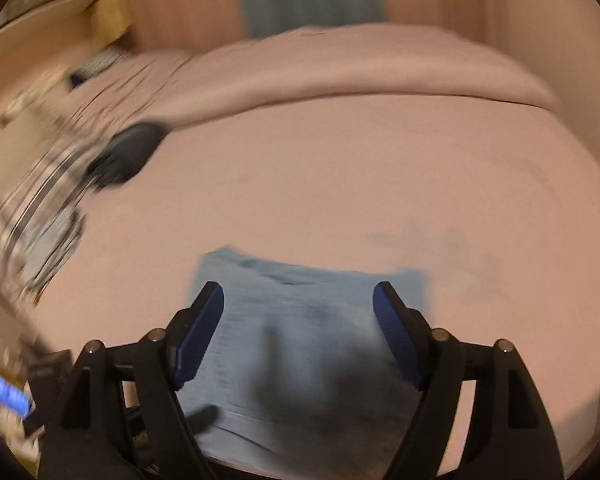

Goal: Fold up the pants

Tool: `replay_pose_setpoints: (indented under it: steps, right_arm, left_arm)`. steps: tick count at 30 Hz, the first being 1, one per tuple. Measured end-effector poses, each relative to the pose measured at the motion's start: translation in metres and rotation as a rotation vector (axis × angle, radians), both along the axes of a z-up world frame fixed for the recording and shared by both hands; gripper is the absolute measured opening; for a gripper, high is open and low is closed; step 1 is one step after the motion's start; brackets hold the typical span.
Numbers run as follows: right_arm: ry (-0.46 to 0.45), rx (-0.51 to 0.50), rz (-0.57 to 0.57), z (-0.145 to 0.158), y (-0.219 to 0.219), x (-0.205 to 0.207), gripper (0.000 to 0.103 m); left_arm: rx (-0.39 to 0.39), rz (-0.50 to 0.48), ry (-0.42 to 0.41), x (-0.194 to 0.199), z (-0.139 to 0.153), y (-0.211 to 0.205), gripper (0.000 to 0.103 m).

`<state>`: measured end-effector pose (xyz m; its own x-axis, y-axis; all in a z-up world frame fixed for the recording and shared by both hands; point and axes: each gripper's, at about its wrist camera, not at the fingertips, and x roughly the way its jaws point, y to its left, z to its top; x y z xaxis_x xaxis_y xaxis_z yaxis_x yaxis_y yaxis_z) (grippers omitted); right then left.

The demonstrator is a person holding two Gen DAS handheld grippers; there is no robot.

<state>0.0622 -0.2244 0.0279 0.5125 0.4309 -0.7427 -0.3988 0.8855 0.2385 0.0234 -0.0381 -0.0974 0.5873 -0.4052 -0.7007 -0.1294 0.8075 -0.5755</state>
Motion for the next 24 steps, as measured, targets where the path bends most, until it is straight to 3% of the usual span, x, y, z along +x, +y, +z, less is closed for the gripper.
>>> replay_pose_setpoints:
  steps: [2, 7, 10, 12, 15, 17, 18, 24]
  right_arm:
    - [0.061, -0.018, 0.077, -0.013, 0.03, 0.02, 0.078]
    - [0.2, -0.076, 0.147, -0.064, 0.078, 0.047, 0.077]
    - [0.196, -0.165, 0.199, -0.087, 0.09, 0.045, 0.082]
    - [0.174, -0.163, 0.221, -0.088, 0.089, 0.047, 0.082]
    - [0.177, -0.092, 0.246, -0.087, 0.079, 0.047, 0.065]
    - [0.173, -0.026, 0.269, -0.084, 0.072, 0.041, 0.028]
    - [0.182, 0.021, 0.282, -0.084, 0.071, 0.038, 0.016]
    - [0.172, 0.128, 0.223, -0.075, 0.062, 0.034, 0.009]
  left_arm:
    - [-0.015, 0.012, 0.004, -0.001, -0.001, 0.001, 0.032]
    - [-0.011, 0.023, 0.016, 0.003, 0.0, -0.003, 0.031]
    - [0.007, 0.033, 0.025, 0.006, -0.002, -0.006, 0.03]
    - [-0.009, 0.034, 0.029, 0.007, -0.003, -0.005, 0.03]
    - [0.002, 0.024, 0.034, 0.009, -0.003, -0.006, 0.029]
    - [0.027, 0.019, 0.035, 0.01, 0.0, -0.01, 0.028]
    - [0.035, 0.018, 0.04, 0.01, 0.001, -0.012, 0.028]
    - [0.022, 0.026, 0.049, 0.016, 0.009, -0.015, 0.026]
